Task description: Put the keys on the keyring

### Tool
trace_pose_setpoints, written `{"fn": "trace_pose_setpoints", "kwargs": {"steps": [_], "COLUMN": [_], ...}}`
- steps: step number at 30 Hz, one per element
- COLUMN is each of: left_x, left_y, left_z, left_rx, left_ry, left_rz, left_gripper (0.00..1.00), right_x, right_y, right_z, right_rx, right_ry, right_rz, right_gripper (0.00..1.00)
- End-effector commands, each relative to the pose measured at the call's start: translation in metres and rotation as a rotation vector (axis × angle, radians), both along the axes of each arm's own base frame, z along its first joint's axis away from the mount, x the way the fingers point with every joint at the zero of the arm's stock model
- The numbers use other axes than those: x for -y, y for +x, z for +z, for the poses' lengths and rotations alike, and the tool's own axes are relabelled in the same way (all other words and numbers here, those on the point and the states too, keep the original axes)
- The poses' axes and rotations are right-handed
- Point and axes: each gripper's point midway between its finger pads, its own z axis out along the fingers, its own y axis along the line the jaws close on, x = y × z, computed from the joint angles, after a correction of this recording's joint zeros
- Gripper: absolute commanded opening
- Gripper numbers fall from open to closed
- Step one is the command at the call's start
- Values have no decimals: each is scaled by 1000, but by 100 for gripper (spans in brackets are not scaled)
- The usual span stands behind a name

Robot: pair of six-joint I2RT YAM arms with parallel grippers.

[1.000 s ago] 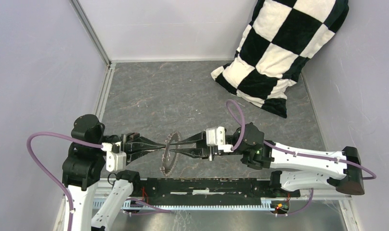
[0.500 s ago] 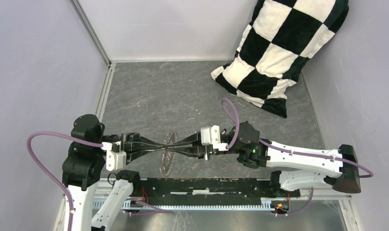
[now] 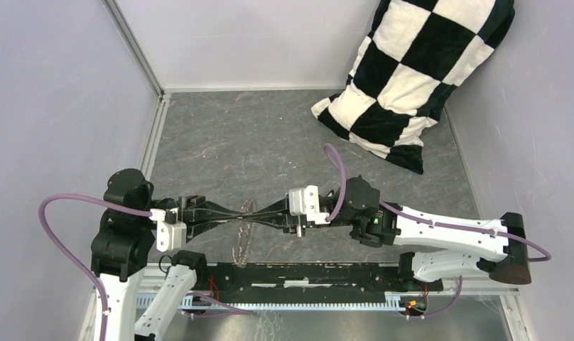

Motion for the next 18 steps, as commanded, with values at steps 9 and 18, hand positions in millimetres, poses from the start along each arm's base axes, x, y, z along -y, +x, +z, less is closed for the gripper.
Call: {"fn": "trace_pose_setpoints", "kwargs": {"steps": [9,18], "left_x": [-3,-4], "left_y": [2,11], "left_z": [0,-9], "left_rx": [-12,21], "left_ry": [17,38], "left_rz": [57,95], "left_gripper": [43,31], "right_x": [11,7], "right_y": [47,45], "right_z": [-13,-22], "right_rx": [-7,-24], "right_ry": [-253,-459], "right_rz": [-267,-252], "right_gripper": [1,1]}}
